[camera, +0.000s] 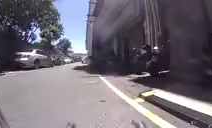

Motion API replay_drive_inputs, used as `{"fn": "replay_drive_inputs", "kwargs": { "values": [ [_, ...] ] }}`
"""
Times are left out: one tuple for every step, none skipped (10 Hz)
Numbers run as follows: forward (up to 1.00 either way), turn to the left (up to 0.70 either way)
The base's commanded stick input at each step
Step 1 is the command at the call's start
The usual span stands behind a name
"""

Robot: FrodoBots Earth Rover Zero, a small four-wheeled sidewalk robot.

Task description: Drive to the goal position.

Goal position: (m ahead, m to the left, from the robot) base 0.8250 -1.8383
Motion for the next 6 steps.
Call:
{"fn": "replay_drive_inputs", "kwargs": {
  "values": [
    [0.70, 0.14],
    [0.70, 0.14],
    [0.70, 0.14],
    [0.45, 0.21],
    [0.45, 0.00],
    [0.45, 0.00]
  ]
}}
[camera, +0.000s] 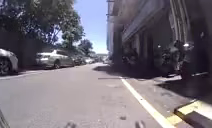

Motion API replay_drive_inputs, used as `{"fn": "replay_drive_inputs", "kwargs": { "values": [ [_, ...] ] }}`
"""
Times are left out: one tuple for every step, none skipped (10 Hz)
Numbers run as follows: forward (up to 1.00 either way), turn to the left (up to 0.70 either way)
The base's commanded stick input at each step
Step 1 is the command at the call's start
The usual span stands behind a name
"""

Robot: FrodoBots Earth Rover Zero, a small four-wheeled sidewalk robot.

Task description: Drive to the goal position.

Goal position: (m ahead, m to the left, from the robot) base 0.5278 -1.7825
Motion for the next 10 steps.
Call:
{"fn": "replay_drive_inputs", "kwargs": {
  "values": [
    [0.45, 0.00],
    [0.45, 0.00],
    [0.45, -0.14],
    [0.45, -0.27],
    [0.45, -0.27],
    [0.45, -0.27],
    [0.45, -0.27],
    [0.45, -0.27],
    [0.45, -0.27],
    [0.45, -0.27]
  ]
}}
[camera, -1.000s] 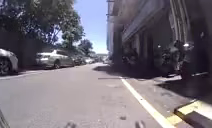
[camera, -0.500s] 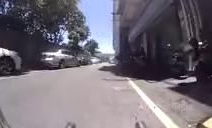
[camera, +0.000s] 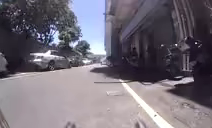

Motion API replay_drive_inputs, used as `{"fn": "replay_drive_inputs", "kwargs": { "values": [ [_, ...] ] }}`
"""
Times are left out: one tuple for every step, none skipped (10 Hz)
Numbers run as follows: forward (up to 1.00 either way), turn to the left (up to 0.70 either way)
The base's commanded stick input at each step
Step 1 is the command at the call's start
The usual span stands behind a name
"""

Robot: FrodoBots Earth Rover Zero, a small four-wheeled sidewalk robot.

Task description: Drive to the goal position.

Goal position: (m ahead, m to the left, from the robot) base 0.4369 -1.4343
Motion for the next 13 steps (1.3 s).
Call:
{"fn": "replay_drive_inputs", "kwargs": {
  "values": [
    [0.45, -0.27],
    [0.45, -0.27],
    [0.63, -0.17],
    [0.70, -0.14],
    [0.70, -0.14],
    [0.70, -0.14],
    [0.70, -0.14],
    [0.70, -0.14],
    [0.70, -0.14],
    [0.70, -0.14],
    [0.70, -0.14],
    [0.70, -0.14],
    [0.70, -0.14]
  ]
}}
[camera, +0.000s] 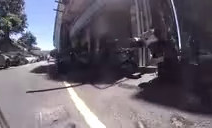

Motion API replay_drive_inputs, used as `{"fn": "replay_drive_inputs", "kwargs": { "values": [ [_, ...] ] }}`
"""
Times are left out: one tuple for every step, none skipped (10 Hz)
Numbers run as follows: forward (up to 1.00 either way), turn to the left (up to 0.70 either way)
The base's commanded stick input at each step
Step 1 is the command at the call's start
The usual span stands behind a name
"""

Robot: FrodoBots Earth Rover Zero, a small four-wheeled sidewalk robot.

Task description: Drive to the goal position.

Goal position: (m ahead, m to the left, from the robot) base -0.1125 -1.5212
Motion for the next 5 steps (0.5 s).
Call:
{"fn": "replay_drive_inputs", "kwargs": {
  "values": [
    [0.70, -0.14],
    [0.70, -0.14],
    [0.70, -0.14],
    [0.70, -0.14],
    [0.70, -0.14]
  ]
}}
